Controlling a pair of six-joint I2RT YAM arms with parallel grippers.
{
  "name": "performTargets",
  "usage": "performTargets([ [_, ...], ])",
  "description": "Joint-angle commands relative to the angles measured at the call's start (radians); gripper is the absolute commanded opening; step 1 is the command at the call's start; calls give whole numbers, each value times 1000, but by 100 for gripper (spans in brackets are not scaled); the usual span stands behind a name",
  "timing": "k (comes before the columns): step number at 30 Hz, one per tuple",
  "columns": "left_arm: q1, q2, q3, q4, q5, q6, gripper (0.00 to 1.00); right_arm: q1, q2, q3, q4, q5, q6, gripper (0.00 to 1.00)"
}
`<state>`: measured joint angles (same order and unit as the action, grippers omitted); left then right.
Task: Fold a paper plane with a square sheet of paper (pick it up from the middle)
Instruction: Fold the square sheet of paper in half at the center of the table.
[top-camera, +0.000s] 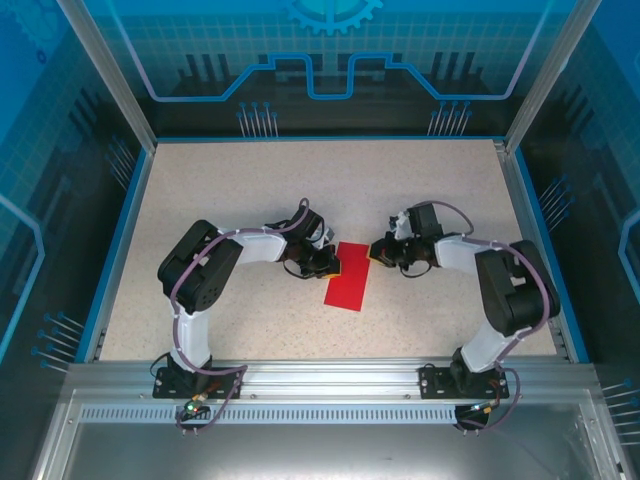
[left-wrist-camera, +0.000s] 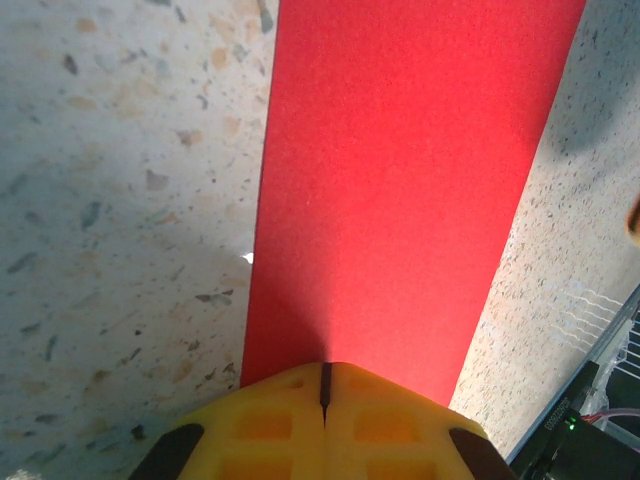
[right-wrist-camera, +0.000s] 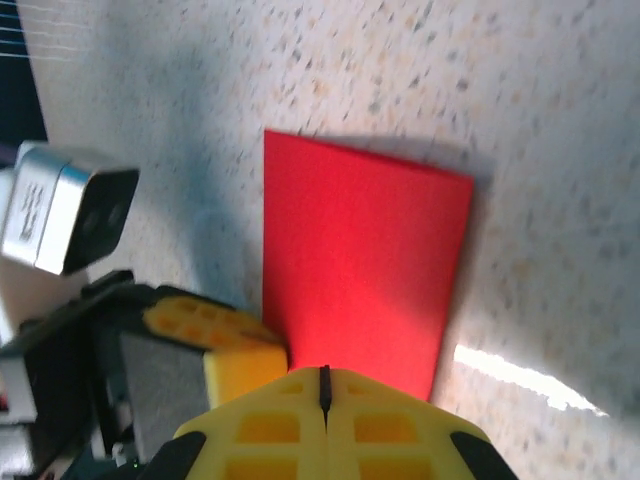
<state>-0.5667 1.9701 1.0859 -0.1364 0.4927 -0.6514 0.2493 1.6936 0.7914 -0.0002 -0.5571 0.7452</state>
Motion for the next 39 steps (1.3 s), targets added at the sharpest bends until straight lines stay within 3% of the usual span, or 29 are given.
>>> performTargets([
  [1, -7, 98, -50, -134, -120, 22, 0, -12, 71, 80, -27, -1, -50, 2],
  [14, -8, 99, -56, -131, -118, 22, 0, -38, 226, 129, -48, 36, -88, 2],
  [20, -8, 92, -57, -130, -114, 17, 0, -43, 146, 133, -80, 5, -96, 4],
  [28, -16, -6, -31, -137, -71, 1, 0, 8, 4, 51, -147, 23, -110, 14],
  [33, -16, -96, -17, -134, -78, -15, 21, 56, -69, -26, -196, 105, -99, 21],
  [39, 3, -149, -35, -131, -91, -31, 31, 121, -107, -79, -170, 109, -59, 22],
])
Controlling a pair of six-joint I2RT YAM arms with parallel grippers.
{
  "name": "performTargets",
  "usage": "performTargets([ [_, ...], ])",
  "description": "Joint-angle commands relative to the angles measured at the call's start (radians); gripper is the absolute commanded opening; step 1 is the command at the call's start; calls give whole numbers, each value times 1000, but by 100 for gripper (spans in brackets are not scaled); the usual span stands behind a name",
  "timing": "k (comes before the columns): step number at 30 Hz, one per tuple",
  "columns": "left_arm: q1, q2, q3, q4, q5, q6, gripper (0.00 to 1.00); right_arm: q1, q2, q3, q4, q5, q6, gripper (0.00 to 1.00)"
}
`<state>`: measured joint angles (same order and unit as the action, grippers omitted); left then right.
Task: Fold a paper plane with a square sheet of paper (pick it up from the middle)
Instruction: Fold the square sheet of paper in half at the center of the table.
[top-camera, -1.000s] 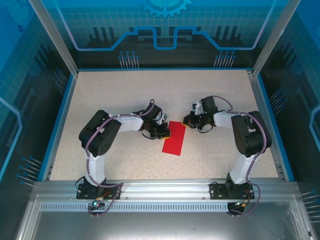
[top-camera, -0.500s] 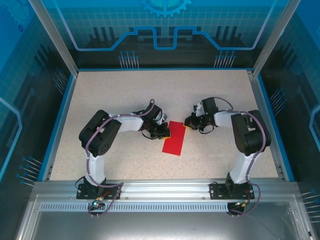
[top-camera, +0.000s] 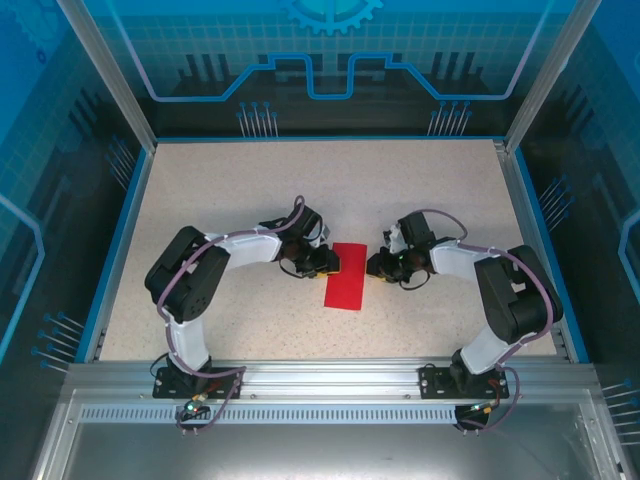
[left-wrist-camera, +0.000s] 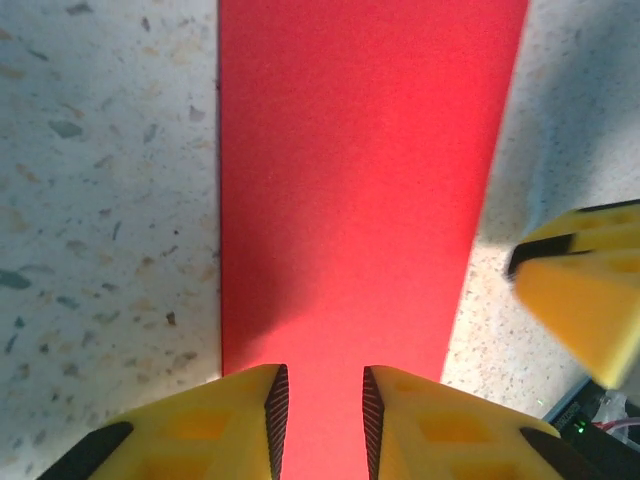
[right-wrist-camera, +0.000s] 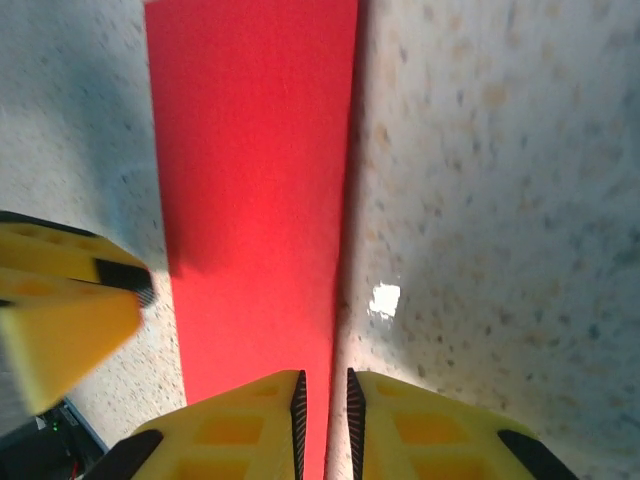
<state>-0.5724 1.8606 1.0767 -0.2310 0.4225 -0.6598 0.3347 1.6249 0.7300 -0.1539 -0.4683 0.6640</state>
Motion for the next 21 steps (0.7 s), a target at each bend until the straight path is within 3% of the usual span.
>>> performTargets([
  [1, 14, -43, -33, -29, -18, -29, 32, 43, -44, -20, -14, 25, 28, 22],
  [8, 51, -64, -90, 43, 24, -70, 46, 75, -53, -11, 8, 31, 52, 24],
  [21, 60, -32, -84, 57, 80, -71, 49, 77, 18, -5, 35, 50, 50, 25],
])
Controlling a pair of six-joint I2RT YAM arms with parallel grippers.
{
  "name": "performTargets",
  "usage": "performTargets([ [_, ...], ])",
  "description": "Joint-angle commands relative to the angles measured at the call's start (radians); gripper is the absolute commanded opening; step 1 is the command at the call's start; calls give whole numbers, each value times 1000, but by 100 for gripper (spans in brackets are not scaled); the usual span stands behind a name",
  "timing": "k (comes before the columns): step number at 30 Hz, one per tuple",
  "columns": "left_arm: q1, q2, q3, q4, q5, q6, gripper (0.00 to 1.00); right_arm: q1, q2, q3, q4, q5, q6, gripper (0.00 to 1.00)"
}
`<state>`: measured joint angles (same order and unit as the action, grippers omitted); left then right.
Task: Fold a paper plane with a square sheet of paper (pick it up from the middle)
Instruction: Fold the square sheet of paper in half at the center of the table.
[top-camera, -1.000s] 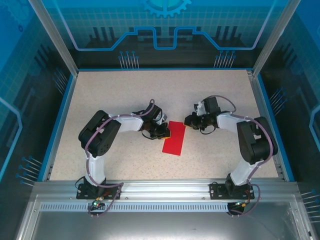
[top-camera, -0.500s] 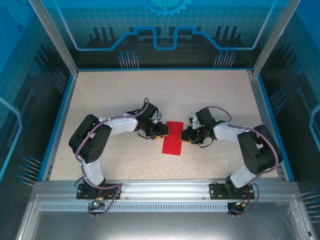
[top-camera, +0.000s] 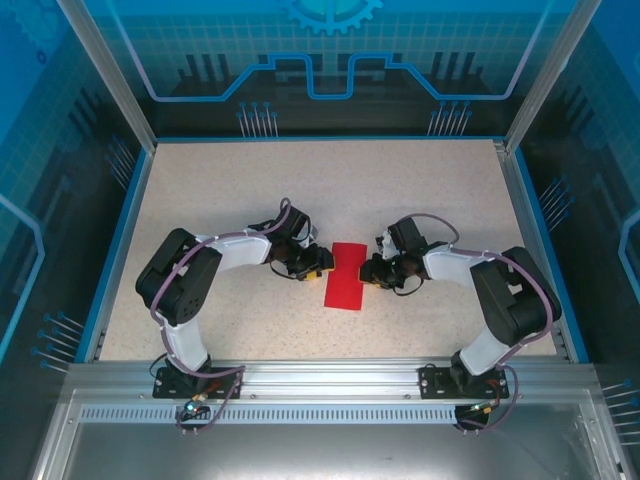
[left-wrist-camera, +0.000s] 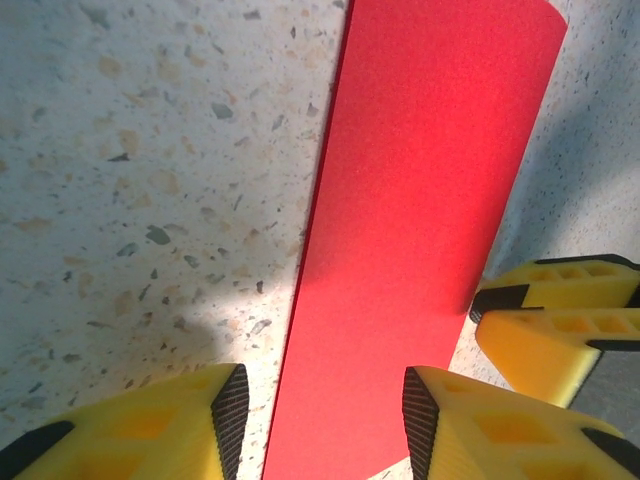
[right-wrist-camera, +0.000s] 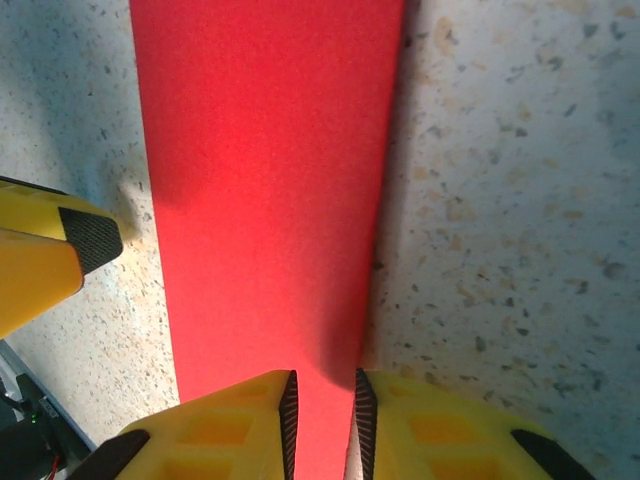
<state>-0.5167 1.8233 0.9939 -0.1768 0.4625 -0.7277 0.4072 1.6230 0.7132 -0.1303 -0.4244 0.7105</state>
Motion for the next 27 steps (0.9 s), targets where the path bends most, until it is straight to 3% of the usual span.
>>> performTargets([
  [1, 4, 8, 0, 3, 47, 0, 49, 2, 24, 7, 25, -4, 5, 25],
  [7, 4, 29, 16, -9, 68, 11, 50, -10, 34, -1, 23, -2, 5, 24],
  [16, 3, 29, 20, -21, 61, 16, 49, -17, -72, -4, 22, -23, 19, 26],
  [27, 2, 27, 22, -26, 63, 14, 50, -9, 8, -23, 74, -27, 45, 26],
])
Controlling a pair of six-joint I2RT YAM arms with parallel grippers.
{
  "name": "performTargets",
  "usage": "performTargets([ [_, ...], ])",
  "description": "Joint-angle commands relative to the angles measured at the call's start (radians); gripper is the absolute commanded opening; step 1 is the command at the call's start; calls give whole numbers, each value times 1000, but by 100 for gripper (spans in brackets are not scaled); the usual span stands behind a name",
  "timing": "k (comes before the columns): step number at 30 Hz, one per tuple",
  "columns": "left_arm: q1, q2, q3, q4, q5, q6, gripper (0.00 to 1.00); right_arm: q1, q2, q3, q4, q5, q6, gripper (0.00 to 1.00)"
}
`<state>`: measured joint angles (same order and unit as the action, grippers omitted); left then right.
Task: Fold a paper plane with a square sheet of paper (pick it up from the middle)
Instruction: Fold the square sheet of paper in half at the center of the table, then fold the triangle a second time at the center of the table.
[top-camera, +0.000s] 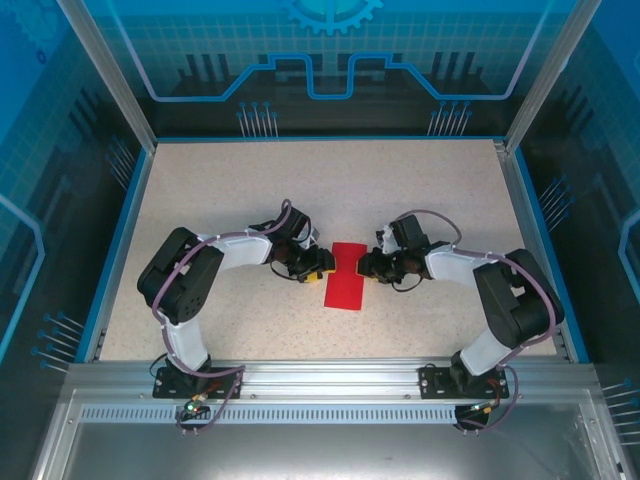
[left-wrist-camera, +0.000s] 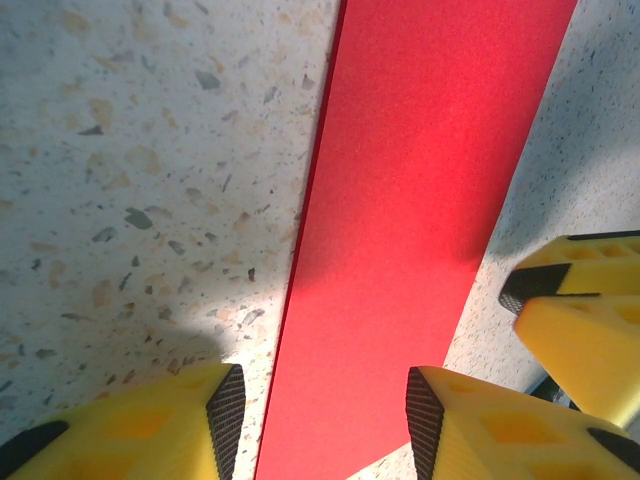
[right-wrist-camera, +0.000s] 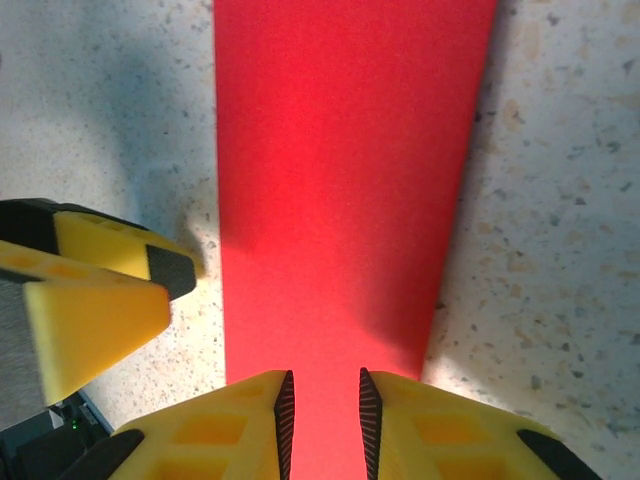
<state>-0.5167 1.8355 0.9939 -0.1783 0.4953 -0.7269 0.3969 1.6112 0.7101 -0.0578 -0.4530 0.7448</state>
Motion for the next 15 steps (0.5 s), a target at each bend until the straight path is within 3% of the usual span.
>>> performTargets([
  [1, 1, 15, 20, -23, 29, 14, 50, 2, 25, -26, 8, 2, 10, 26],
  [15, -17, 43, 45, -18, 66, 10, 51, -13, 60, -58, 24, 5, 2, 26],
])
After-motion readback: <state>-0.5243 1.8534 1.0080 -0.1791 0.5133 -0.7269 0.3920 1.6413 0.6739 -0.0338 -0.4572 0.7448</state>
